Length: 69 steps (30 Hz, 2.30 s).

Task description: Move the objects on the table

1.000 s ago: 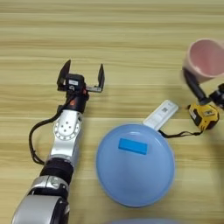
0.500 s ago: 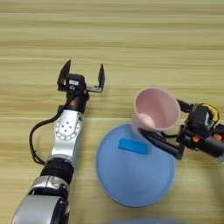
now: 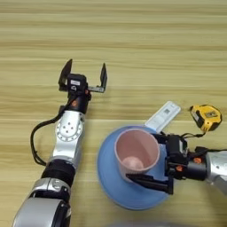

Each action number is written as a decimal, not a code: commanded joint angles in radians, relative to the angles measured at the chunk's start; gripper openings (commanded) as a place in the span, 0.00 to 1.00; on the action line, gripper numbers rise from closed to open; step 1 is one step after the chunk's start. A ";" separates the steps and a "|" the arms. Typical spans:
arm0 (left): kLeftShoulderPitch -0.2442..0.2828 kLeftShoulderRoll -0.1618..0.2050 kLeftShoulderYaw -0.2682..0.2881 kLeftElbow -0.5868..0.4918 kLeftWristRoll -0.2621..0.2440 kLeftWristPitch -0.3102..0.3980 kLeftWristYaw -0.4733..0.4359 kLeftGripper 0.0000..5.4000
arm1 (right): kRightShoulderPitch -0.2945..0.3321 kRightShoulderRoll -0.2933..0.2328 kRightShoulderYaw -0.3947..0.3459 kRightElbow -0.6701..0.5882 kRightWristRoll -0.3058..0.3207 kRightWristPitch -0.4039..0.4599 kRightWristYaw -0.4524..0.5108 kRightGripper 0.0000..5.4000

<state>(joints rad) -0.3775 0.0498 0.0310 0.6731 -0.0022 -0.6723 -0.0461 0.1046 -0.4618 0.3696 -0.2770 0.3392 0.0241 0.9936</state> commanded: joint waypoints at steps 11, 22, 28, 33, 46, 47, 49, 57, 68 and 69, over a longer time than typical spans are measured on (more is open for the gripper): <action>0.003 -0.004 -0.005 -0.012 0.012 0.014 0.005 1.00 | -0.003 0.035 0.037 0.133 -0.061 -0.076 0.001 0.80; 0.004 -0.002 -0.005 -0.013 0.012 0.014 0.005 1.00 | 0.002 0.038 0.017 0.142 -0.065 -0.080 -0.005 0.99; 0.004 -0.004 -0.006 -0.013 0.015 0.014 0.007 1.00 | 0.011 0.009 -0.014 0.141 -0.062 -0.084 0.003 0.99; 0.004 -0.004 -0.007 -0.014 0.015 0.013 0.007 1.00 | 0.027 -0.033 -0.053 0.142 -0.060 -0.091 0.014 0.99; 0.001 -0.001 -0.007 -0.008 0.015 0.013 0.006 1.00 | 0.093 -0.138 -0.125 0.114 -0.052 -0.099 0.055 0.99; 0.001 -0.001 -0.007 -0.007 0.015 0.013 0.005 1.00 | 0.100 -0.146 -0.139 0.110 -0.045 -0.098 0.058 0.99; -0.001 0.000 -0.006 -0.005 0.015 0.012 0.005 1.00 | 0.111 -0.168 -0.186 0.110 -0.025 -0.098 0.059 0.99; -0.006 0.001 -0.005 0.007 0.015 0.010 0.004 1.00 | 0.079 -0.192 -0.385 0.173 0.039 -0.098 0.028 0.99; -0.011 -0.001 -0.007 0.015 0.017 0.008 0.007 1.00 | -0.095 -0.043 -0.476 0.381 -0.097 -0.012 -0.398 0.99; -0.011 -0.001 -0.006 0.015 0.016 0.008 0.007 1.00 | -0.102 -0.033 -0.475 0.390 -0.106 -0.003 -0.422 0.99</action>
<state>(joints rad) -0.3774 0.0500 0.0275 0.6812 -0.0005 -0.6718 -0.0438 0.0287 -0.5163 -0.0972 0.0935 0.2551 -0.0075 0.6165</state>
